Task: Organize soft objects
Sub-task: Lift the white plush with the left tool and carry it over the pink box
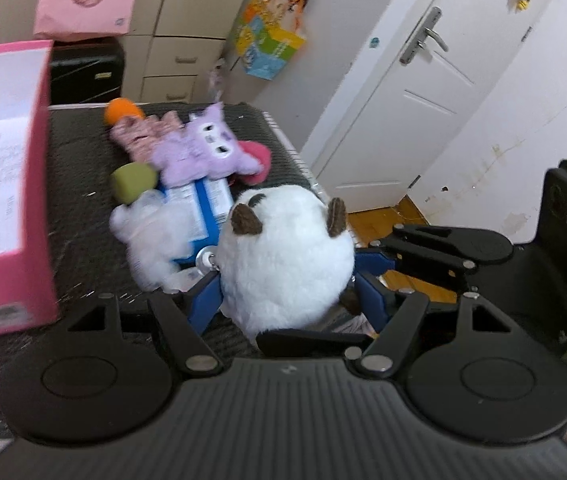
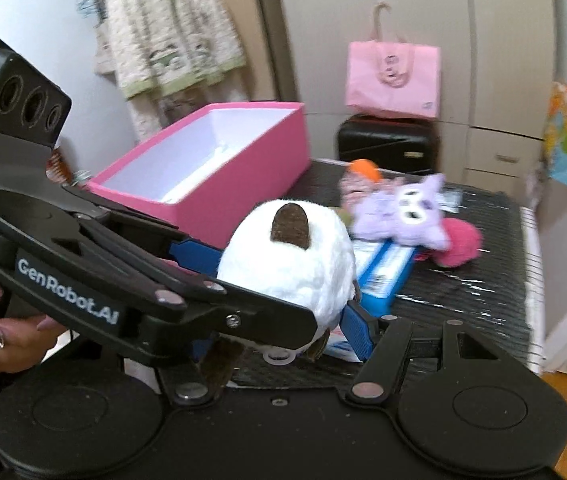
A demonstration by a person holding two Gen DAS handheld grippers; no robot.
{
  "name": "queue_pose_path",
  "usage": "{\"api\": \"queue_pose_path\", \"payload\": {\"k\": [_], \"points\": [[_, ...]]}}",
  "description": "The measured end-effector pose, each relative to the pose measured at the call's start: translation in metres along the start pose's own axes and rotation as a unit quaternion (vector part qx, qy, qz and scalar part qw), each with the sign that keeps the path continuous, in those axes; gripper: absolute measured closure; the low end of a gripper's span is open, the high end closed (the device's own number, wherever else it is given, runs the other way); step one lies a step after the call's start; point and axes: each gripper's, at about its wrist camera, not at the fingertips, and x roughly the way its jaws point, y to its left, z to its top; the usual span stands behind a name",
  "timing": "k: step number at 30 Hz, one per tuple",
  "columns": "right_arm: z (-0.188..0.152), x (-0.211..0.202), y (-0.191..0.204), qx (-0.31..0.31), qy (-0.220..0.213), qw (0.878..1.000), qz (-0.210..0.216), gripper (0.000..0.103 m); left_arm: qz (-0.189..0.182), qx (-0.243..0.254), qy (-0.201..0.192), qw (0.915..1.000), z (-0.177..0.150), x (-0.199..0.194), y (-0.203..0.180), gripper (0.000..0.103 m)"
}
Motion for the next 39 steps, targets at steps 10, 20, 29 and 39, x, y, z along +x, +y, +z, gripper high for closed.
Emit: {"api": "queue_pose_path", "payload": {"k": [10,20,29,39], "points": [[0.030,0.032,0.052,-0.053,0.046,0.994,0.078,0.033,0.032,-0.049,0.039,0.9975,-0.002,-0.050,0.045,0.032],[0.082,0.058,0.083,-0.065,0.045,0.989,0.122,0.033,0.048,-0.059,-0.001,0.9971,0.016,-0.101,0.085,0.030],[0.134,0.079,0.086,-0.080,-0.008,0.989,0.121,0.033,0.064,-0.047,-0.075,0.9940,0.057,-0.126,0.115,0.031],[0.161,0.135,0.072,-0.103,-0.045,0.991,0.066,0.033,0.063,-0.126,-0.100,0.9850,0.080,-0.077,0.180,0.033]]}}
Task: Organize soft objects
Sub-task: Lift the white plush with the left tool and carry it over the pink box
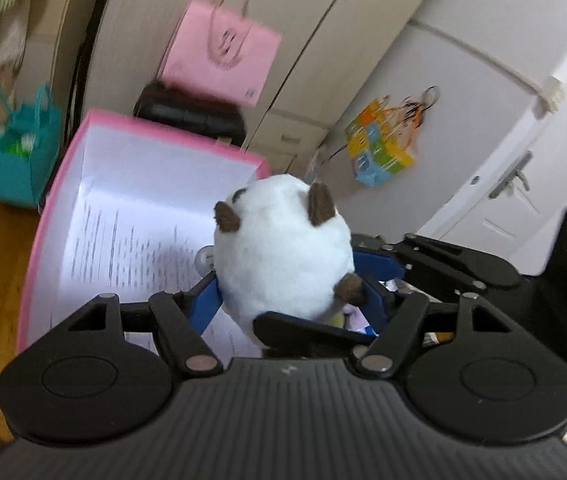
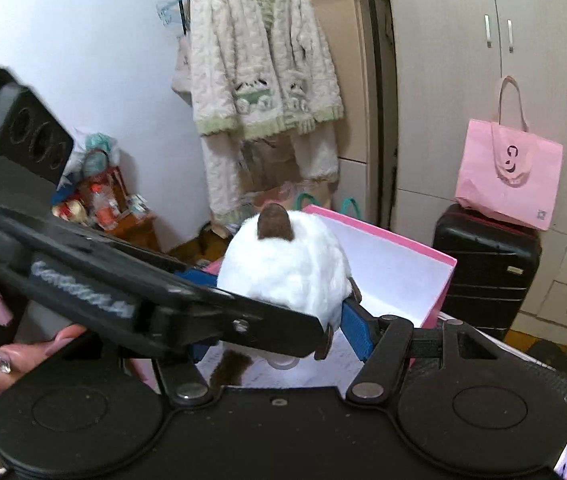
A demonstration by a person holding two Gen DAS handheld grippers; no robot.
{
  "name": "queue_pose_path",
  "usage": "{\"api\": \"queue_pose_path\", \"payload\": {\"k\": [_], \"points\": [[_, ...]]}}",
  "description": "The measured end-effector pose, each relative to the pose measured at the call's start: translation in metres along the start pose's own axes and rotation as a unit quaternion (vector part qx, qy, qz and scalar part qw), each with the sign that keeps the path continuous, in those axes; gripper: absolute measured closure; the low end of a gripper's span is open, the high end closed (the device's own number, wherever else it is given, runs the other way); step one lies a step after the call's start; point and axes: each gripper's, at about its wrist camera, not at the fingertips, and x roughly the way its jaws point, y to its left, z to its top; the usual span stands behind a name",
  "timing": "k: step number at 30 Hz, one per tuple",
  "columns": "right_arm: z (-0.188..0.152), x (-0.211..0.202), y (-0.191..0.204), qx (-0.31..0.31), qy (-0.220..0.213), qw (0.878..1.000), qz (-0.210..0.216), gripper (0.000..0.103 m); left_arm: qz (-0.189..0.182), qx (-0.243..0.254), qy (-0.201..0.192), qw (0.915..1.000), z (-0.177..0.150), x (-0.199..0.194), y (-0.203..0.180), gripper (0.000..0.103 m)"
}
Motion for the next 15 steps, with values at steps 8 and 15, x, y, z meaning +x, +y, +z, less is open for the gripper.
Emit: {"api": "queue_pose_path", "payload": {"k": [8,15], "points": [[-0.014,0.035,-0.010,-0.001,0.062,0.998,0.010,0.035,0.025,-0.023,0.059,0.9976,-0.010,0.038,0.029,0.035],[-0.021,0.052,-0.005,-0.037,0.092,0.995,-0.007,0.035,0.043,-0.008,0.082,0.9956,-0.012,0.051,0.037,0.042]]}}
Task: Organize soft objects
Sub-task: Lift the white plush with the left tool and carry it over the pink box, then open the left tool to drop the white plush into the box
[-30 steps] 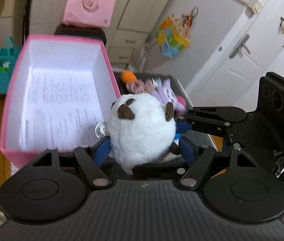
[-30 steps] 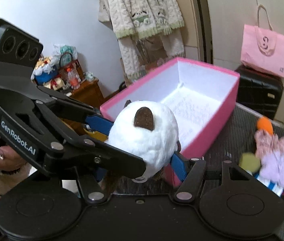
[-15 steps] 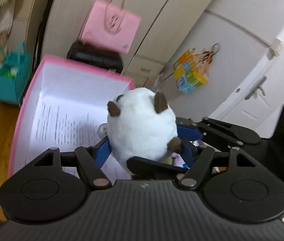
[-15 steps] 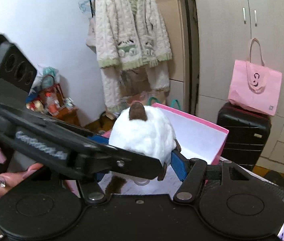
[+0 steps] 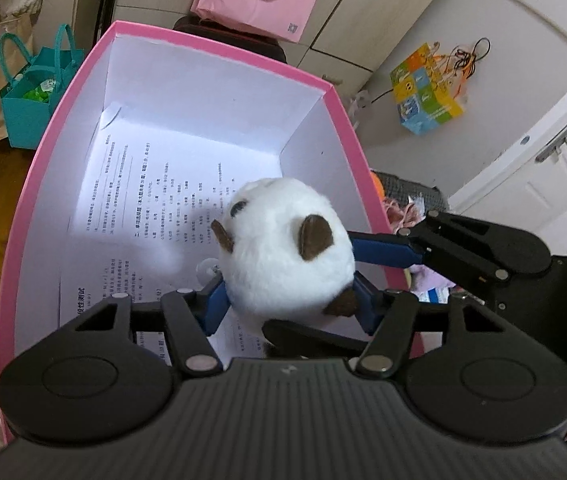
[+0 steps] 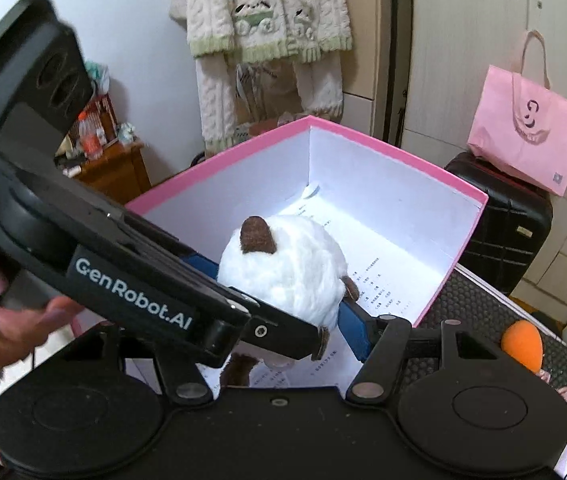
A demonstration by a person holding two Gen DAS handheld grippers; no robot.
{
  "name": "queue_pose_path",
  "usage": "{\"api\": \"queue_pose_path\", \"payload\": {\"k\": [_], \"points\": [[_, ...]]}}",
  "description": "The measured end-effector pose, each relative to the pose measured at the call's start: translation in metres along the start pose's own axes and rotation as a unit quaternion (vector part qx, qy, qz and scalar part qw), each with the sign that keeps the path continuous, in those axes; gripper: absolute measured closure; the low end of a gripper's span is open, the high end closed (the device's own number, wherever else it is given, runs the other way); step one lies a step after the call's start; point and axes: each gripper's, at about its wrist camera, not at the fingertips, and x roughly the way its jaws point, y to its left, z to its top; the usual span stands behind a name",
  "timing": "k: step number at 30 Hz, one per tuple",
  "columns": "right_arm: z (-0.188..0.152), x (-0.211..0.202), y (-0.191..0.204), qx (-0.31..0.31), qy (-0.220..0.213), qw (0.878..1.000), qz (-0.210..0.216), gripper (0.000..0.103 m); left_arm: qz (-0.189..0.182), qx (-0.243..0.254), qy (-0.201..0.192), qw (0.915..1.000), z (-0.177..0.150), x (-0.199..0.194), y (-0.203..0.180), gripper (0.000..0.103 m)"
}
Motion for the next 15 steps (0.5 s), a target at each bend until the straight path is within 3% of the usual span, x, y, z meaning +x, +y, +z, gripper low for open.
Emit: {"api": "queue_pose_path", "payload": {"k": [8,15], "points": [[-0.005,0.007,0.019,-0.071,0.022,0.997,-0.032,0.034,0.021,0.000,0.019,0.9996,-0.007,0.009,0.002,0.043],[-0.006,-0.001,0.014,-0.053,0.015,0.998,-0.022,0.033,0.059,0.043,-0.015,0.9972,-0.013,-0.008,-0.016,0.035]]}}
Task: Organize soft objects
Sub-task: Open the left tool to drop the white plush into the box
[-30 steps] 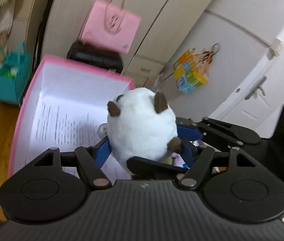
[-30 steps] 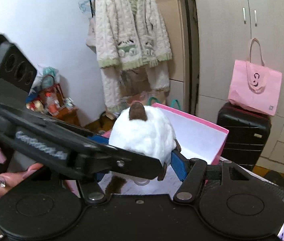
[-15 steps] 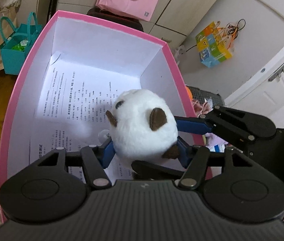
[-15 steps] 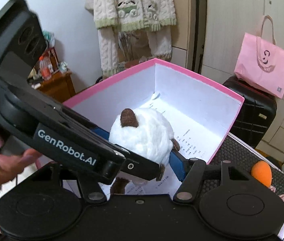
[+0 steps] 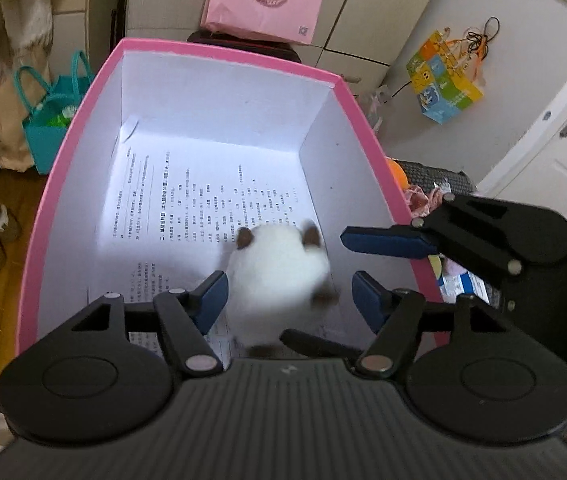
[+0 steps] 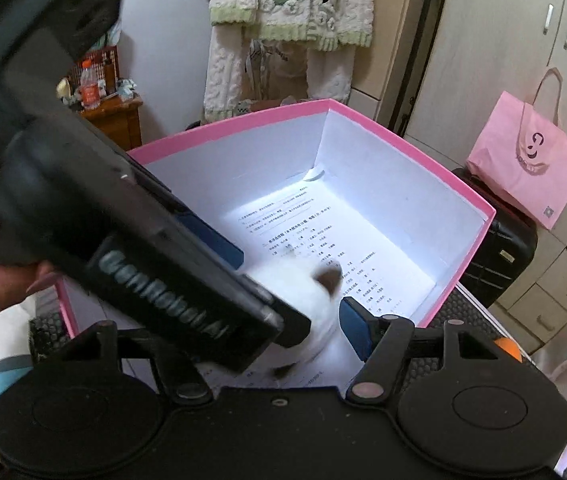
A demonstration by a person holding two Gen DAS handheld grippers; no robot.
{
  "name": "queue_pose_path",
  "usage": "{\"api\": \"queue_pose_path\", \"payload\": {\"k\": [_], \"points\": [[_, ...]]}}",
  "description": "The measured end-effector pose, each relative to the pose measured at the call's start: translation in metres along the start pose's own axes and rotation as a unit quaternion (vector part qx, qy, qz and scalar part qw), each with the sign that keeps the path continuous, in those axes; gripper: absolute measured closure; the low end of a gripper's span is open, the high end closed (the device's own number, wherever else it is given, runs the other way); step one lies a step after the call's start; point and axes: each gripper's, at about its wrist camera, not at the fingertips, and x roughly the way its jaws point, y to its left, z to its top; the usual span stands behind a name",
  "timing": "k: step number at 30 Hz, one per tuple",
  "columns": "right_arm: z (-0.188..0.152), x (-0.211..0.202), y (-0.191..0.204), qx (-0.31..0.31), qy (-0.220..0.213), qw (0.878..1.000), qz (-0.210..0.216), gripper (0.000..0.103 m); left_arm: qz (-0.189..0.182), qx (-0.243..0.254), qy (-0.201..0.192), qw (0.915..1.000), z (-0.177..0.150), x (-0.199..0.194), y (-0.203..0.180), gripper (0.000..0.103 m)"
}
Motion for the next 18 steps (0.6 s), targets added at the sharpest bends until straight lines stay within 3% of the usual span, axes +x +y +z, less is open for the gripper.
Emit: {"api": "queue_pose_path", "payload": {"k": [11,18], "points": [[-0.019,-0.060,-0.005,0.053,-0.047,0.997,0.040,0.032,0.009,0.037,-0.048,0.9981,-0.015,-0.063,-0.019,0.031],[-0.031,-0.111,-0.004,0.066,-0.077,0.994,0.051,0.030,0.019,0.083,-0.088,0.9925,-0.033,-0.116,-0.043,0.016]]}}
